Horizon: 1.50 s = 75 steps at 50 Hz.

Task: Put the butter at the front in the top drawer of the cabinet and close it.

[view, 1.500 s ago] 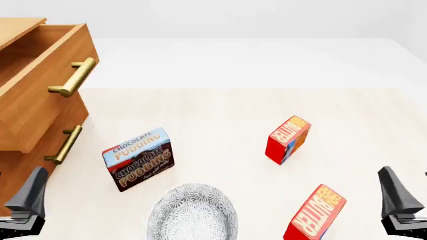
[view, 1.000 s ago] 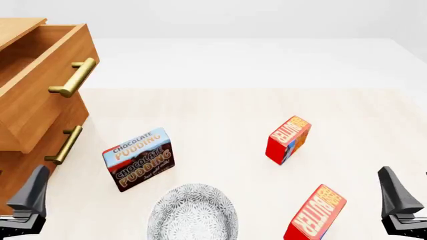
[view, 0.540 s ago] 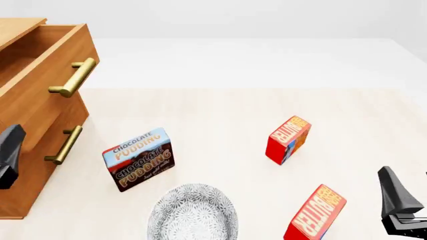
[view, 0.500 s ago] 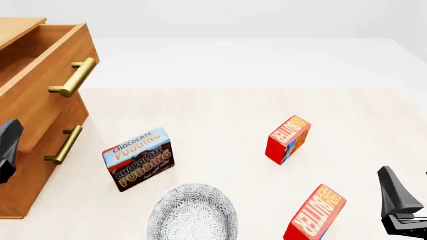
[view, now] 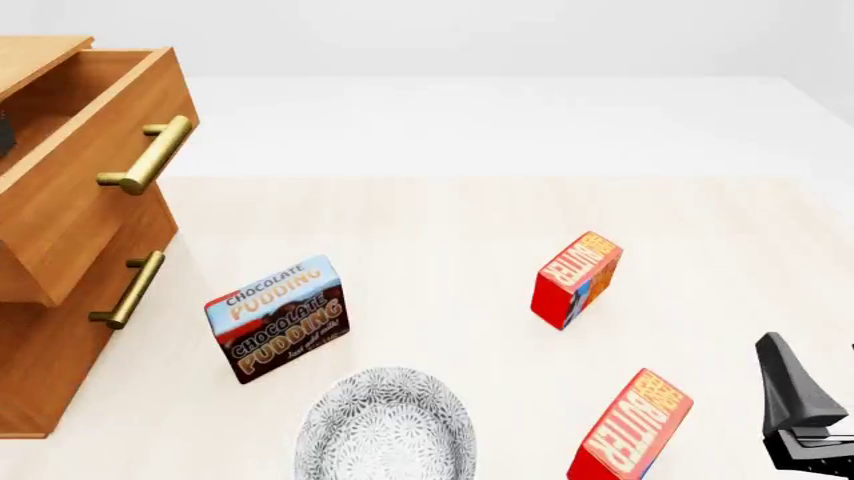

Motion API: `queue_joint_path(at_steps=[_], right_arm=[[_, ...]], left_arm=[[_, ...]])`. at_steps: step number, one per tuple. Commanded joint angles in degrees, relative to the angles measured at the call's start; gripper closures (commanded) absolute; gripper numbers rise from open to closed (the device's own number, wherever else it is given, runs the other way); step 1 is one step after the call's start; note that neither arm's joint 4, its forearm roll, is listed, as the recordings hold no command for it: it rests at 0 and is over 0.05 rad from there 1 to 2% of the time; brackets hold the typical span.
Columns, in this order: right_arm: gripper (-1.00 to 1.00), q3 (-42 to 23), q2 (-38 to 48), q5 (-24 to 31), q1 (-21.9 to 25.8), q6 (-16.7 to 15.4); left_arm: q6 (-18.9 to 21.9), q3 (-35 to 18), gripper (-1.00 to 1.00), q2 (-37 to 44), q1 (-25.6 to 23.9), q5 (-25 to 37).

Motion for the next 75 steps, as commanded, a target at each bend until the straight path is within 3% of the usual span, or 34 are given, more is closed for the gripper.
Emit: queue_joint_path(at_steps=[1,5,6,14,21,26,36,54,75], right_arm=[[-1.00,0.0,-0.1,0.0,0.0,0.0],[-1.00,0.0,-0.1,0.0,0.0,0.0],[-1.00,0.0,-0.1,0.0,-0.1,0.1],[-1.00,0.0,-0.1,0.0,0.0,0.0],[-1.00,0.0,-0.1,0.0,0.0,0.0],[-1.00,0.0,-0.1,0.0,0.0,0.0],[-1.00,0.0,-0.1,0.0,0.0,0.0],[-1.00,0.0,-0.1,0.0,0.0,0.0],[-1.00,0.0,-0.3,-0.2,0.2,-0.2]], left_arm=[[-0.6,-11.6,-1.00,8.0,-1.0,10.5],[1.6,-14.0,-1.00,11.3,-0.5,14.2],[0.2,-15.2,-1.00,11.3,-0.5,14.5],[0.7,-20.9,-1.00,14.6,-0.5,20.4],[2.0,-30.0,-1.00,19.3,0.4,28.6],[2.8,-32.5,-1.00,21.7,0.6,32.5],[0.6,-34.1,-1.00,24.5,-0.6,37.8],[1.1,-31.3,-1.00,27.7,1.6,37.9],[0.3,-32.5,-1.00,30.6,0.9,37.9]])
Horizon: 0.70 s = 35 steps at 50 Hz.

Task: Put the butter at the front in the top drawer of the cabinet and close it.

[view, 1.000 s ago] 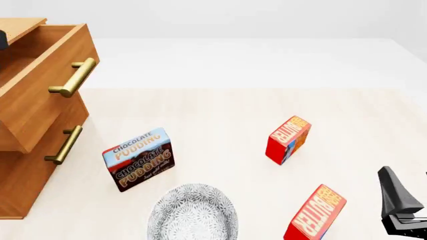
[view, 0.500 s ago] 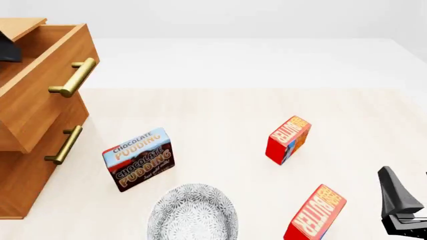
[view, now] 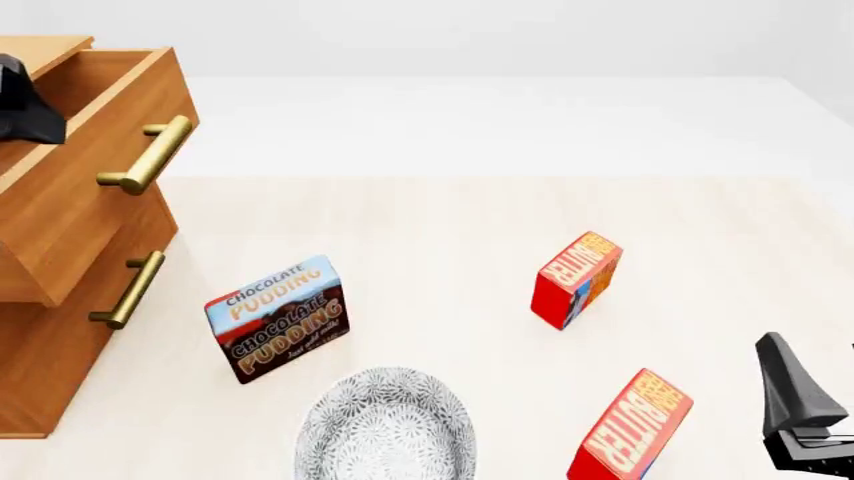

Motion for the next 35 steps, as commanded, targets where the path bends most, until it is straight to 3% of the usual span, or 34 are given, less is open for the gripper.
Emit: queue_joint_path(at_steps=[1,20,35], right_arm=[[-1.00,0.0,-0.1,0.0,0.0,0.0],[-1.00,0.0,-0.1,0.0,0.0,0.0],[-1.00,0.0,-0.1,0.0,0.0,0.0]], left_arm=[[-0.7,0.0,-1.00,1.4,-0.6,0.2],[-2.1,1.0,-1.00,3.0,-1.9,0.1],[-2.7,4.9,-1.00,3.5,-1.7,-2.0]])
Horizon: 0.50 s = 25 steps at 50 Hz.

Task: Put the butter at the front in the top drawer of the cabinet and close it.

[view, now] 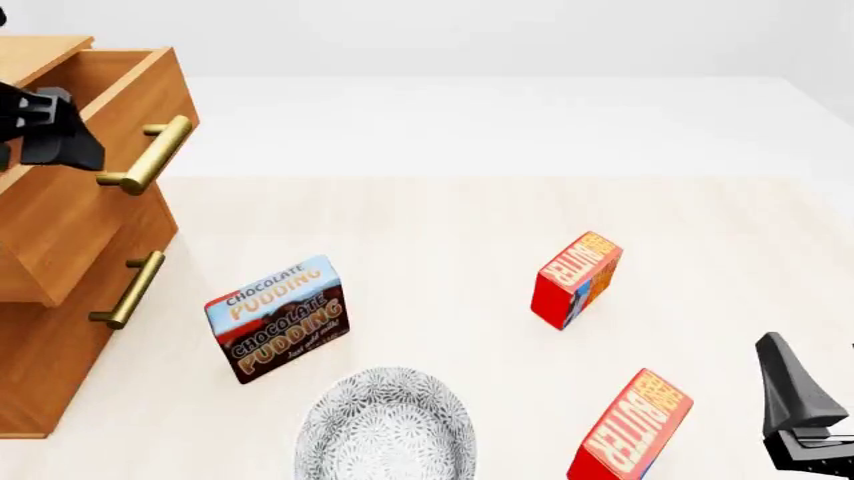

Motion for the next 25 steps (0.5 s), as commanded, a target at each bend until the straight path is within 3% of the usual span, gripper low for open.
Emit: queue_joint_path(at_steps=[1,25], right_arm=[[-1.00,0.0,-0.1,0.0,0.0,0.0],[-1.00,0.0,-0.1,0.0,0.0,0.0]], left_arm=[[-0.4,2.5,-1.00,0.4,0.5,-1.4],[-1.7,6.0,-1.00,0.5,-1.4,-3.3]])
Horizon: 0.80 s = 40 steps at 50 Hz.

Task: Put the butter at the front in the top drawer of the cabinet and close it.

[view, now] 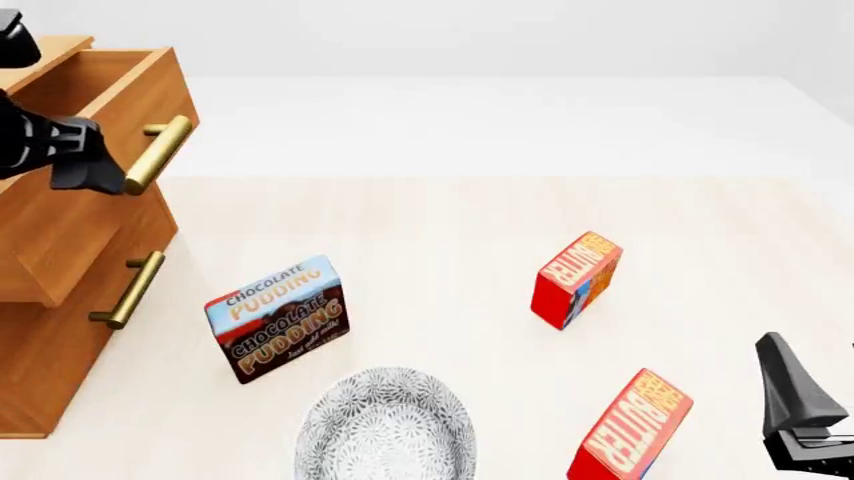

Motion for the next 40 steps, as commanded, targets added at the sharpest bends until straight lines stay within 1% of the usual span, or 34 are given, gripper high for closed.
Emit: queue_joint_path(at_steps=[1,12,15,16,31,40], right_arm=[[-1.00,0.0,-0.1,0.0,0.0,0.0],[-1.00,0.0,-0.1,0.0,0.0,0.0],[-1.00,0.0,-0.1,0.0,0.0,0.0],[-1.00,0.0,-0.1,0.0,0.0,0.0],[-1.00,0.0,-0.1,0.0,0.0,0.0],[-1.00,0.0,-0.1,0.0,0.0,0.0]], left_arm=[[-1.1,1.5,-1.00,-0.2,-2.2,-0.4],[-1.1,0.4,-1.00,0.0,-3.9,0.3],[-1.7,0.7,-1.00,0.2,-5.1,0.0],[-2.4,0.8,-1.00,0.0,-6.1,-0.1],[-1.8,0.0,-1.00,0.3,-6.7,0.3],[-2.1,0.0,-1.00,1.1,-8.5,-0.5]])
